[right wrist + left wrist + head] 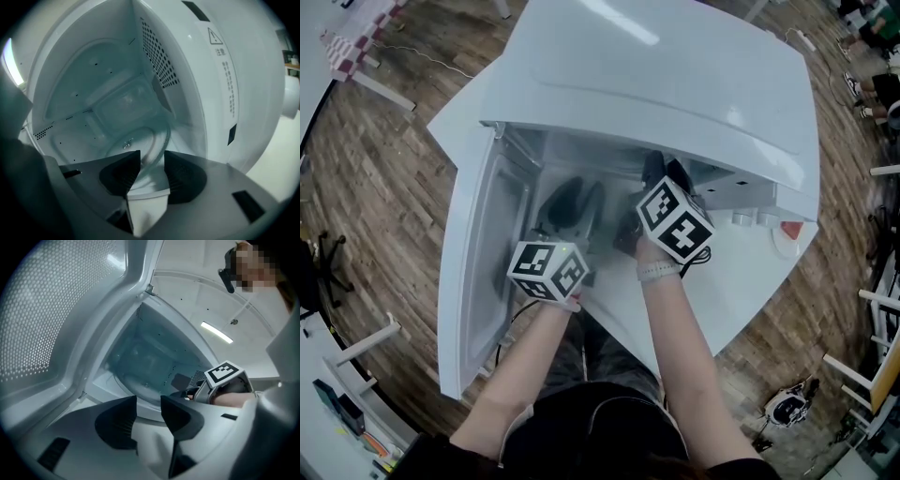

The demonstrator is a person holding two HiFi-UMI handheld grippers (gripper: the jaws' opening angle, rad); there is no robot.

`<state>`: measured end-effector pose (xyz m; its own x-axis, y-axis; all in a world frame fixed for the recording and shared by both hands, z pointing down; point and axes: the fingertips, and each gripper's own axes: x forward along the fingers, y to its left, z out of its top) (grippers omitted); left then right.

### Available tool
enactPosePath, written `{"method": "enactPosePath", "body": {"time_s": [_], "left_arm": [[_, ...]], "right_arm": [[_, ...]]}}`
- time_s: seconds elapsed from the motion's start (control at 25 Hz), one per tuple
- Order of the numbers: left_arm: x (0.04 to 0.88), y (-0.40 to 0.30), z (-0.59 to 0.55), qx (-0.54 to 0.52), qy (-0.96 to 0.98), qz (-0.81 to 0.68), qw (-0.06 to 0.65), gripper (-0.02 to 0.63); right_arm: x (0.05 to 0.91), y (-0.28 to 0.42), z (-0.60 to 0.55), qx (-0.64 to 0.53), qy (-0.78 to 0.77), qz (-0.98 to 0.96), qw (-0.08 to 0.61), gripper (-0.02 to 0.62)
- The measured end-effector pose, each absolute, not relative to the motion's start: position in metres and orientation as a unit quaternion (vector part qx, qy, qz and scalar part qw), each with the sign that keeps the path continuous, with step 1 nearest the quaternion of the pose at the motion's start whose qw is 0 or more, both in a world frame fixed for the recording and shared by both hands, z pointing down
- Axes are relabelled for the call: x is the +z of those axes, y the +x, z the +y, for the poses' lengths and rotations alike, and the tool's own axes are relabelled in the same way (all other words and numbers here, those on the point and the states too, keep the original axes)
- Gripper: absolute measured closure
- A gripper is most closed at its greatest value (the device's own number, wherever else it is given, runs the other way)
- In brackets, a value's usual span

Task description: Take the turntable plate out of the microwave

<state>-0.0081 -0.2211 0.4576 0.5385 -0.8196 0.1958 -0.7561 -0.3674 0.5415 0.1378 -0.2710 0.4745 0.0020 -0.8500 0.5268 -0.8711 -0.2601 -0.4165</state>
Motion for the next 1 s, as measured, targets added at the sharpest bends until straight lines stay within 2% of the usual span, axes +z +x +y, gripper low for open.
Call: {"method": "enactPosePath", "body": {"time_s": [0.36, 0.56, 1.0], "left_arm": [[0.46, -0.008, -0.23, -0.058, 0.821, -0.472, 0.317, 0.454], [0.459, -0.008, -0.239, -0.071, 0.814, -0.469, 0.335, 0.454], [0.46, -0.007, -0.252, -0.071, 0.79, -0.475, 0.382, 0.454]], "right_arm": [[0.471, 0.14, -0.277, 0.371, 0.707, -0.602, -0.005, 0.463], [0.471, 0.136, -0.277, 0.403, 0.695, -0.594, -0.041, 0.495], [0.469, 0.14, -0.274, 0.437, 0.688, -0.568, -0.114, 0.52]]}}
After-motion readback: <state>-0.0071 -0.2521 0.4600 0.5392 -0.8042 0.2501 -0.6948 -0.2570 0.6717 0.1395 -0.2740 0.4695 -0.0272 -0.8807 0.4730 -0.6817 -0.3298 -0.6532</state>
